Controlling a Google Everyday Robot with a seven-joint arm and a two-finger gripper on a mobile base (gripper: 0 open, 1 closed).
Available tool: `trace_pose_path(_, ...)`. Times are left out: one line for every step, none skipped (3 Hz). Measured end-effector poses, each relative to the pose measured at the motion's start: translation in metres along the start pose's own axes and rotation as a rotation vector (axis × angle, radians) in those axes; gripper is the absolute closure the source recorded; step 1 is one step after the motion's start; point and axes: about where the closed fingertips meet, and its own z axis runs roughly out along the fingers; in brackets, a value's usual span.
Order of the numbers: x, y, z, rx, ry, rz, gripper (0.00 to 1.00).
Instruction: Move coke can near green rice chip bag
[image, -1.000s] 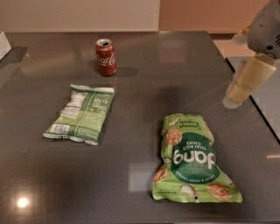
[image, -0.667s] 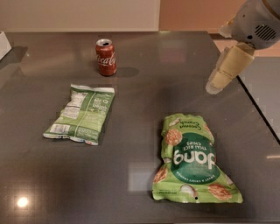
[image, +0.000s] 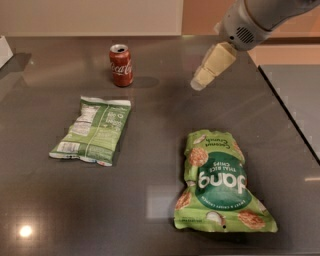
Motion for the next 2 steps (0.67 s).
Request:
trace_pose_path(-0.024, -0.017, 0.036, 0.032, -0.053, 0.028, 0.00)
trace_pose_path(-0.042, -0.032, 0.066, 0.043, -0.104, 0.070, 0.00)
